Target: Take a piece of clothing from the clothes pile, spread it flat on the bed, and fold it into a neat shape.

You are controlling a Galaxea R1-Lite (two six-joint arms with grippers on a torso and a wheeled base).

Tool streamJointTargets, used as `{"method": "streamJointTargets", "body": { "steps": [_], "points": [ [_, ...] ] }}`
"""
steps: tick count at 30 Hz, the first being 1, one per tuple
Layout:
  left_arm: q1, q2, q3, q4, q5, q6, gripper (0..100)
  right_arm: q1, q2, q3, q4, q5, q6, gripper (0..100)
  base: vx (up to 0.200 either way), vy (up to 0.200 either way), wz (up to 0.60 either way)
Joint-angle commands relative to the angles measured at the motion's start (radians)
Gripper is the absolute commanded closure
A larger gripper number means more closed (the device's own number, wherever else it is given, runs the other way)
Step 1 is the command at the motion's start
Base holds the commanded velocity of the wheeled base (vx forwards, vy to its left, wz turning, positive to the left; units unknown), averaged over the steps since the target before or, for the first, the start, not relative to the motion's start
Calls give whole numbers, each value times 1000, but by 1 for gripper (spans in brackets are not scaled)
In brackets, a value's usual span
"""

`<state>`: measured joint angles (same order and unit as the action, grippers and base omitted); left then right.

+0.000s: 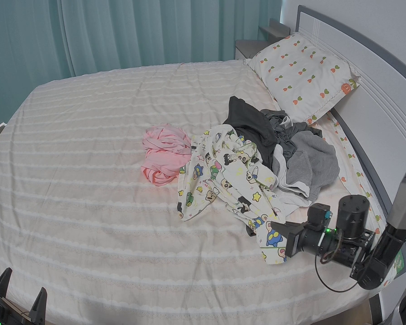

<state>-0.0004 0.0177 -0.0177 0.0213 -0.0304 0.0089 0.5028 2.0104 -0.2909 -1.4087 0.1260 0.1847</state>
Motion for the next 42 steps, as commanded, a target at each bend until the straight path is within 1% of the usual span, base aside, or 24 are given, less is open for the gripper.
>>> {"method": "streamJointTargets", "body": {
  "steps": [1, 4, 6, 12, 13, 14, 17, 20, 21, 22, 23, 24, 26, 27, 28, 29, 31, 33, 35, 36, 38, 39, 40, 42],
  "points": [
    [0, -8, 13, 0, 0, 0, 0, 2, -160, 210, -142, 107, 53, 100, 0, 0, 0],
    [0, -8, 13, 0, 0, 0, 0, 3, -225, 249, -156, 146, 53, 100, 0, 0, 0],
    [0, -8, 13, 0, 0, 0, 0, 8, -259, 253, -150, 156, 53, 100, 0, 0, 0],
    [0, -8, 13, -1, -3, 0, 0, 109, -383, 233, -141, 155, 53, 100, 0, 0, 0],
    [0, -8, 13, -1, -3, 0, 0, 109, -383, 233, -141, 155, 53, 100, 0, 0, 0],
    [0, -8, 13, -6, -6, 14, 0, 143, -418, 188, -111, 150, 53, 100, 0, 0, 0],
    [0, -8, 13, -7, -8, 31, 0, 175, -490, 78, 25, 144, 53, 100, 0, 0, 0],
    [-1, -4, 13, -11, -48, 49, 0, 189, -595, -67, 260, 146, 53, 100, 0, 0, 0],
    [-1, 2, 13, -12, -52, 55, 0, 192, -615, -96, 307, 146, 53, 100, 0, 0, 0],
    [-4, 11, 12, -14, -57, 62, 0, 203, -651, -165, 410, 147, 53, 100, 0, 0, 0],
    [-4, 25, -1, -17, -63, 55, 0, 211, -674, -209, 476, 147, 53, 100, 0, 0, 0],
    [-4, 70, -71, -30, -65, 22, 0, 217, -694, -257, 542, 147, 53, 100, 0, 0, 0],
    [-10, 205, -257, -61, -75, -124, 0, 223, -707, -335, 639, 149, 53, 100, 0, 0, 0],
    [-23, 255, -317, -66, -98, -172, 0, 223, -707, -367, 668, 150, 53, 100, 0, 0, 0],
    [-23, 255, -317, -66, -98, -172, 0, 223, -707, -367, 668, 150, 53, 100, 0, 0, 0],
    [-49, 334, -366, -66, -178, -138, 0, 224, -705, -409, 680, 149, 53, 100, 0, 0, 0],
    [-76, 433, -363, -66, -249, -81, 0, 240, -703, -442, 682, 149, 53, 100, 0, 0, 0],
    [-81, 548, -352, -72, -278, -40, 0, 253, -702, -476, 692, 147, 53, 100, 0, 0, 0],
    [-84, 585, -352, -75, -281, -30, 0, 257, -700, -482, 695, 147, 53, 100, 0, 0, 0],
    [-113, 683, -357, -92, -312, -9, 0, 266, -697, -507, 706, 147, 53, 100, 0, 0, 0],
    [-165, 774, -354, -119, -359, -6, 0, 269, -691, -533, 714, 150, 53, 100, 0, 0, 0],
    [-194, 823, -350, -138, -373, -6, 0, 269, -690, -544, 714, 153, 53, 100, 0, 0, 0],
    [-202, 835, -349, -141, -376, -6, 0, 270, -688, -547, 714, 153, 53, 100, 0, 0, 0],
    [-273, 966, -334, -179, -379, 11, 0, 287, -680, -557, 711, 155, 55, 100, 0, 0, 0]
  ]
}}
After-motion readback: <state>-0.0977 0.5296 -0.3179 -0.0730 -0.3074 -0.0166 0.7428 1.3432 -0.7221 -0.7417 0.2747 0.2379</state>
